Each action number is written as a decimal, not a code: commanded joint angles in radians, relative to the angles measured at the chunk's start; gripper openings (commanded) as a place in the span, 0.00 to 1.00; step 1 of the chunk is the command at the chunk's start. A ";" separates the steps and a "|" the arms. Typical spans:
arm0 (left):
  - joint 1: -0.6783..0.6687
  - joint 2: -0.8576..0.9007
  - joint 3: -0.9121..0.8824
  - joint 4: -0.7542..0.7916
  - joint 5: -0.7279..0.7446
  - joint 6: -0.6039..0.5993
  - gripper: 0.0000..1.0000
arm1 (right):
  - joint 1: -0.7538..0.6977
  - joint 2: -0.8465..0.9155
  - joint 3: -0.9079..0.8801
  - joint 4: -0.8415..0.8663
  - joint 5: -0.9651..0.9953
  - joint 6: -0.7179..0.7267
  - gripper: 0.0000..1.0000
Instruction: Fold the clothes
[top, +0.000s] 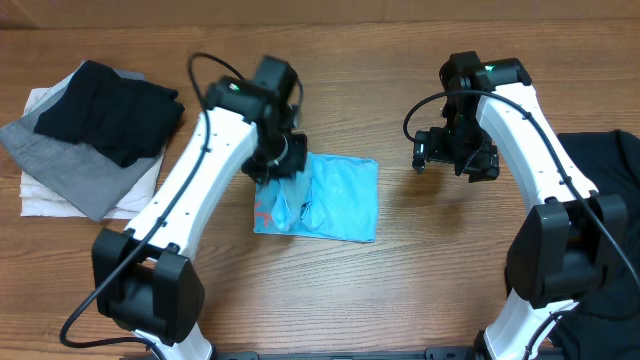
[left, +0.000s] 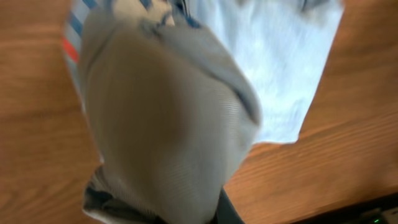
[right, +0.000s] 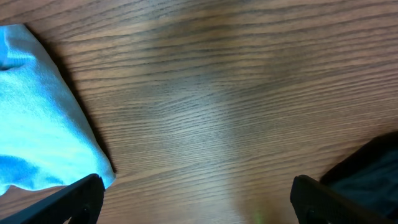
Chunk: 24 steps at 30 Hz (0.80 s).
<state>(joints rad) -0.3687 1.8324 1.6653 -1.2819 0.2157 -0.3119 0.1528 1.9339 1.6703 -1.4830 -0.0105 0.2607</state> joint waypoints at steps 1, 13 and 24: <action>-0.007 -0.023 0.099 0.000 0.045 0.051 0.04 | 0.002 -0.013 0.019 0.003 0.010 -0.006 1.00; -0.139 -0.020 0.089 0.063 0.043 0.042 0.06 | 0.002 -0.013 0.019 0.003 0.010 -0.006 1.00; -0.205 0.031 0.031 0.201 0.089 0.016 0.25 | 0.002 -0.013 0.019 0.003 0.010 -0.006 1.00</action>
<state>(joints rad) -0.5377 1.8362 1.7020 -1.1118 0.2508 -0.2935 0.1532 1.9339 1.6703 -1.4826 -0.0105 0.2607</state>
